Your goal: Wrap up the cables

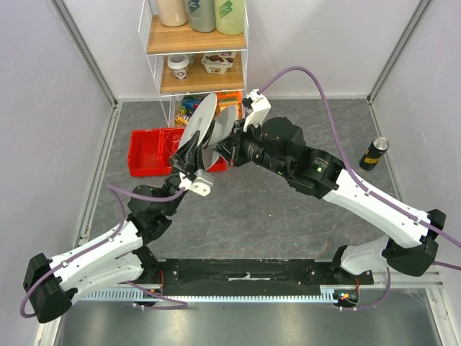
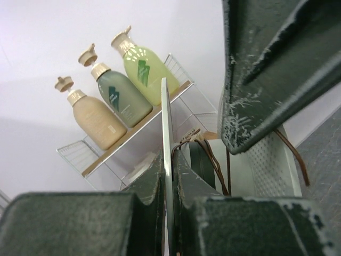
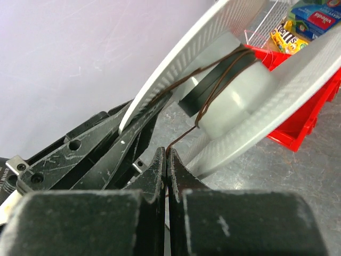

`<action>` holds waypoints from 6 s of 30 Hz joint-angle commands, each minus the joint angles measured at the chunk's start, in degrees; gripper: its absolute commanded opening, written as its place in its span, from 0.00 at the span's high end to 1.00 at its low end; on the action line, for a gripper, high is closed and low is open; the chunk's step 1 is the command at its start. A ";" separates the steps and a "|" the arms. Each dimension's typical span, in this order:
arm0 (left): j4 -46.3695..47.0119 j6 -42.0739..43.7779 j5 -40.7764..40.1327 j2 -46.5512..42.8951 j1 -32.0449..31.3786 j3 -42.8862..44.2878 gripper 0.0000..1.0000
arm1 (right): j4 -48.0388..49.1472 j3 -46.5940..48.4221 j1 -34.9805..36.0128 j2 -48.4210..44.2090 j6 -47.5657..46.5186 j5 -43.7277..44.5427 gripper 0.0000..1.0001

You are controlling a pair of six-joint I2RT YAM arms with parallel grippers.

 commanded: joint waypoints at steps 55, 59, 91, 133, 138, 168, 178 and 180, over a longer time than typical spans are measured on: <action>-54.46 -9.01 47.60 -7.33 1.09 16.95 0.98 | 6.63 -35.58 -0.12 -35.98 -82.76 -17.72 1.00; -54.28 -6.02 50.41 -6.10 1.09 18.18 0.98 | 5.92 -38.14 -0.21 -36.95 -85.68 -17.90 1.00; 11.96 17.46 35.74 36.94 -1.37 2.97 0.98 | 79.18 -77.25 -26.12 -10.62 -94.12 -13.06 1.00; 44.16 25.81 44.00 78.72 9.35 17.83 0.39 | 122.55 -51.24 -43.10 48.22 -94.03 -26.87 1.00; 44.51 26.42 44.70 76.96 9.44 14.59 0.37 | 122.63 -51.41 -43.54 48.22 -94.03 -27.48 0.97; 45.65 24.13 48.48 63.33 8.91 1.92 0.37 | 122.55 -59.76 -44.33 43.38 -96.75 -36.09 0.67; 45.56 23.78 48.92 62.46 8.91 1.04 0.37 | 122.63 -63.36 -44.33 41.71 -97.72 -37.59 0.62; 45.56 23.78 49.36 62.11 8.91 0.61 0.36 | 122.63 -63.80 -44.33 41.36 -97.98 -37.94 0.60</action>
